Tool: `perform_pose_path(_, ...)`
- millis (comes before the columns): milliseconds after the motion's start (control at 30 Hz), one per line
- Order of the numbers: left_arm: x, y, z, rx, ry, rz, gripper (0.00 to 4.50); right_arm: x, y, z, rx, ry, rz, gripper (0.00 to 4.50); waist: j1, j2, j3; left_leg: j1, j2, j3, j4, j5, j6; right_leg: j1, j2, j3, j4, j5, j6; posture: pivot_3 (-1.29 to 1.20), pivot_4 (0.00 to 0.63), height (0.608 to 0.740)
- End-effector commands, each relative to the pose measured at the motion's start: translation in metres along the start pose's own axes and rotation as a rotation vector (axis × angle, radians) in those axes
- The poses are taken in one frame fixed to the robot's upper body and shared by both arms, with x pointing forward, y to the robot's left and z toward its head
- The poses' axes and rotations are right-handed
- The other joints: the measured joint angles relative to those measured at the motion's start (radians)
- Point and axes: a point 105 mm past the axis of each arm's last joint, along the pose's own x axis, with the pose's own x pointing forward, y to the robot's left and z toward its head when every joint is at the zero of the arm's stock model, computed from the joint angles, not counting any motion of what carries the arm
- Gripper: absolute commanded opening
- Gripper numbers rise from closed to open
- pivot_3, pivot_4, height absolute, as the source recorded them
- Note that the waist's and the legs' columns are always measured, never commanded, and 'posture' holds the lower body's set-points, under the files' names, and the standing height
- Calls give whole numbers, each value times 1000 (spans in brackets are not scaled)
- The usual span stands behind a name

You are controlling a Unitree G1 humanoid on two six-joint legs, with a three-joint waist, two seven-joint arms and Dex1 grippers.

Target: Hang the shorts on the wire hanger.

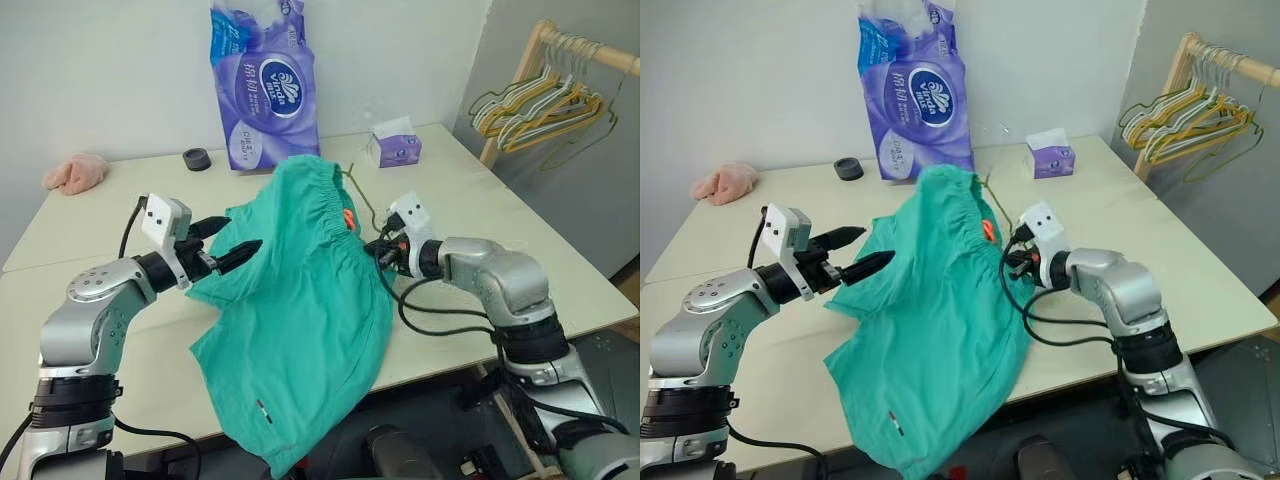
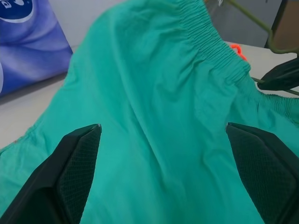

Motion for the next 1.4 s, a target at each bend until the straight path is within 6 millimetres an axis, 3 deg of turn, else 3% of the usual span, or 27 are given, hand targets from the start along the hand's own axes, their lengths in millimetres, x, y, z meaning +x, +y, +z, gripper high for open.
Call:
perform_pose_path(33, -9, 8, 40, 54, -112, 14, 4488, -2, 10, 16, -263, -94, 31, 0, -1, 0, 0, 0, 0, 0, 0, 0, 0, 0, 0, 0, 0, 0, 0, -284, 13, 740)
perform_pose_path(200, -17, 15, 70, 120, -140, -22, 4488, -3, 13, 8, -432, -89, 65, 0, -1, -1, -1, 0, 0, -1, 0, 0, -1, 0, 0, -1, 0, 0, 0, -281, 11, 740)
perform_pose_path(300, -20, 14, 73, 195, -81, -80, 4488, -3, 14, 6, -455, -89, 78, 0, -3, -1, -1, 0, 0, -1, 0, 1, -1, 0, 0, -1, 0, 0, 0, -278, 9, 740)
perform_pose_path(500, -19, 6, 55, 358, 101, -236, 4488, -2, 16, 6, -510, -96, 101, 0, -2, -1, -1, 0, 0, -2, 0, 2, -3, 0, 0, -1, 0, 0, 0, -276, 7, 740)
perform_pose_path(667, -6, 17, 52, 447, 119, -223, 4488, -3, 22, 7, -553, -105, 132, 0, 2, -2, -2, 0, 0, -2, 0, 2, -4, 0, 0, -2, 0, 0, 0, -279, 5, 740)
perform_pose_path(833, 4, 14, 45, 456, 120, -270, 4488, -5, 28, 7, -588, -108, 160, 0, -2, -2, -2, 0, 0, -2, 0, 2, -4, 0, 0, -2, 0, 0, 0, -290, 9, 740)
perform_pose_path(1033, 3, -4, 16, 458, 231, -432, 4488, -9, 32, 10, -630, -116, 178, 0, -16, -2, -2, 0, 0, -3, 0, 2, -4, 0, 0, -2, 1, 0, 0, -305, 15, 740)
perform_pose_path(1267, 15, -6, 7, 469, 236, -448, 4488, -11, 39, 11, -671, -130, 216, 0, -22, -2, -2, 0, 0, -5, 0, 2, -4, 1, 0, -4, 1, 0, 0, -308, 19, 740)
perform_pose_path(1400, 16, -9, 6, 444, 230, -471, 3648, -12, 41, 11, -680, -135, 232, 0, -24, -2, -2, 0, 0, -5, 0, 2, -4, 1, 0, -4, 1, 0, 0, -310, 21, 740)
